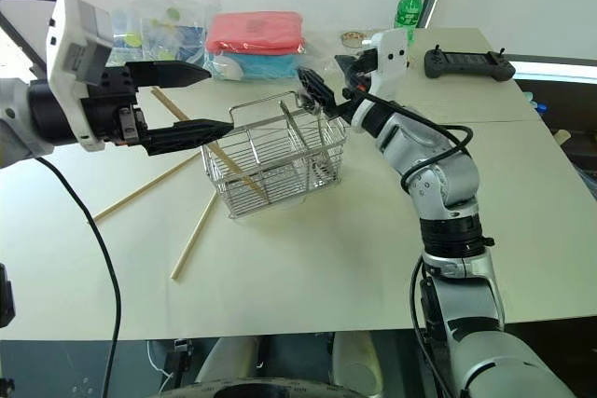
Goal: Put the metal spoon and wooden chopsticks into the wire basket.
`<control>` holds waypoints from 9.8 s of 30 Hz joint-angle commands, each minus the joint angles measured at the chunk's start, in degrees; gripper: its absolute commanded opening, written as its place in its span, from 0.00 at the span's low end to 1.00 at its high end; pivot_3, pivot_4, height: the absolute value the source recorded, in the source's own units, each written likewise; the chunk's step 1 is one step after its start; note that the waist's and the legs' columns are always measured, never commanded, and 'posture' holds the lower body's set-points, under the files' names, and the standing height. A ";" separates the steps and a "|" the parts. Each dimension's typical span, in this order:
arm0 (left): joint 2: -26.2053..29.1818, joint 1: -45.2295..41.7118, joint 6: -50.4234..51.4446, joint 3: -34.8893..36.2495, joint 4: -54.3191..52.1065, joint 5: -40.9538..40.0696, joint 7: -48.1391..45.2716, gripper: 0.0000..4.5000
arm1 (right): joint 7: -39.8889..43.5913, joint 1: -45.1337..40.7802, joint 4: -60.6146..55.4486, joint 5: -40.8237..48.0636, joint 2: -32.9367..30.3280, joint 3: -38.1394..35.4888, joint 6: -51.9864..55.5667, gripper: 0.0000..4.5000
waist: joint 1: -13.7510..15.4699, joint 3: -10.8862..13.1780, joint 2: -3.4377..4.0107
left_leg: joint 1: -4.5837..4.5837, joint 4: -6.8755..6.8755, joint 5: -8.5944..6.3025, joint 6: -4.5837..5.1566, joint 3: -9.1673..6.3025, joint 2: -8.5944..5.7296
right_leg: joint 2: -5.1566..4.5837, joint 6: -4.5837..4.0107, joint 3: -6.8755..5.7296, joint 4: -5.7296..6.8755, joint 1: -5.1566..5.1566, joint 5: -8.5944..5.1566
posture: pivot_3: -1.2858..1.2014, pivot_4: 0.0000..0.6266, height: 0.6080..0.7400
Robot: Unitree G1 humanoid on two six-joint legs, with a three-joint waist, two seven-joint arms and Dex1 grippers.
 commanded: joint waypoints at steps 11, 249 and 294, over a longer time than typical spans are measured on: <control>8.89 1.19 -5.25 4.54 6.80 5.66 -6.07 1.00 | 40.69 -8.45 -7.61 9.33 -32.03 -4.05 9.64 0.99 | -0.48 0.02 0.02 | 0.12 -0.14 -0.06 0.10 0.12 0.06 | 0.00 0.03 -0.01 -0.05 0.02 -0.02 | 0.52 0.24 0.63; -24.05 -18.38 11.72 -33.94 62.47 47.92 -6.57 0.01 | 20.78 31.82 -37.31 16.45 -30.72 -16.98 8.65 1.00 | 1.40 -0.21 -0.37 | 0.13 0.21 0.11 -0.24 0.20 0.12 | -0.09 0.26 -0.06 0.01 0.26 0.33 | 0.52 0.24 0.63; -26.75 -11.25 -0.52 1.71 12.76 -0.22 13.08 0.01 | 20.26 34.06 -36.90 18.54 -31.22 -19.64 9.36 1.00 | 1.43 -0.28 -0.47 | 0.55 0.18 0.17 -0.33 0.28 -0.45 | -0.77 0.73 -0.03 -0.09 0.77 0.39 | 0.52 0.24 0.63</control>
